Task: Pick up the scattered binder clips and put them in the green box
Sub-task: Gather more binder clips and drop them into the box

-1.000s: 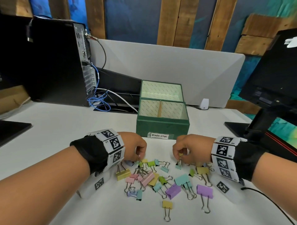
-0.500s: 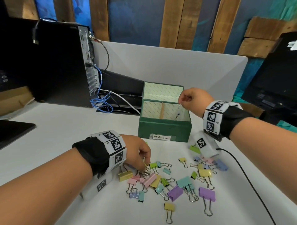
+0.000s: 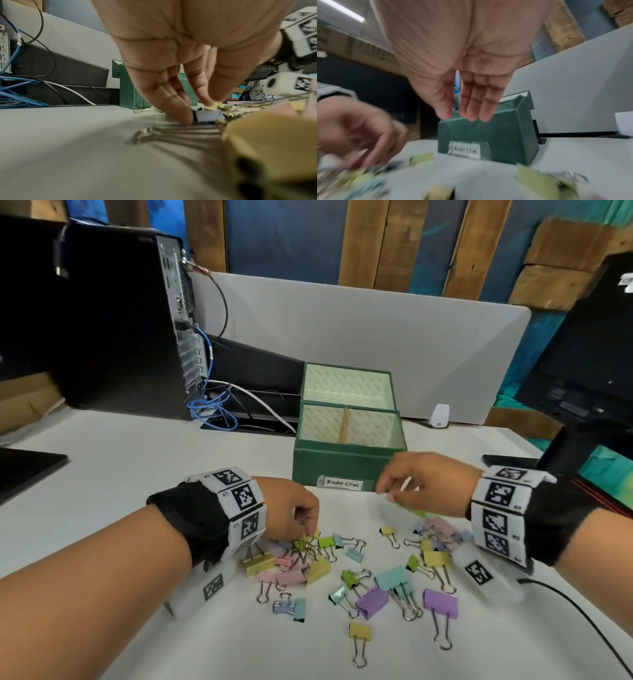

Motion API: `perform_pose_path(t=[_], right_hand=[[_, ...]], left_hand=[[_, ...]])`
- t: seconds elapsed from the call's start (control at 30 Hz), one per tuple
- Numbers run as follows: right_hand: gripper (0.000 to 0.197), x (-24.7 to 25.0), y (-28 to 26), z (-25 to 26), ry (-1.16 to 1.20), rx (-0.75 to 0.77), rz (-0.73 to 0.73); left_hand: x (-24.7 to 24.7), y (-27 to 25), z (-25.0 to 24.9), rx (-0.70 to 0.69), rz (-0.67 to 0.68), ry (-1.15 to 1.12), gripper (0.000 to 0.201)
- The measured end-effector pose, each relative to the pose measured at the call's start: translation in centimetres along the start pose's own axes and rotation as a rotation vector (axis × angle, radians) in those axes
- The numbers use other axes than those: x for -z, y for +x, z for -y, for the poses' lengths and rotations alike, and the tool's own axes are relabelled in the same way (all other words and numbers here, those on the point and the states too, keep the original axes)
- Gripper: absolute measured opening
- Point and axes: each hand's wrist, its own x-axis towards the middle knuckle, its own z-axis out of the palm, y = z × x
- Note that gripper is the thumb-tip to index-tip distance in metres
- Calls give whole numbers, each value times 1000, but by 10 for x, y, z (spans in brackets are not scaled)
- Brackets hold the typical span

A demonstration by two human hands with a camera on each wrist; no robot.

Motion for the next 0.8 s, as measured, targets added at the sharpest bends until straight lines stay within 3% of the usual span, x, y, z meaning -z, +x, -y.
perform_pose_path(t=[0.13, 0.23, 0.47, 0.63, 0.8], right_hand=[[34, -11, -17, 7, -17, -24, 276], [47, -16, -22, 12, -34, 16, 361], [46, -23, -17, 18, -126, 61, 342], [55, -24, -15, 26, -110, 111, 332], [36, -26, -13, 31, -146, 195, 351]], left_hand=[[1, -3, -5, 49, 28, 11, 40], [3, -5, -9, 45, 82, 71, 50], [-1, -7, -11, 25, -12, 157, 31], [-6, -6, -10, 14, -20, 134, 39], [-6, -4, -10, 16, -3, 164, 34]])
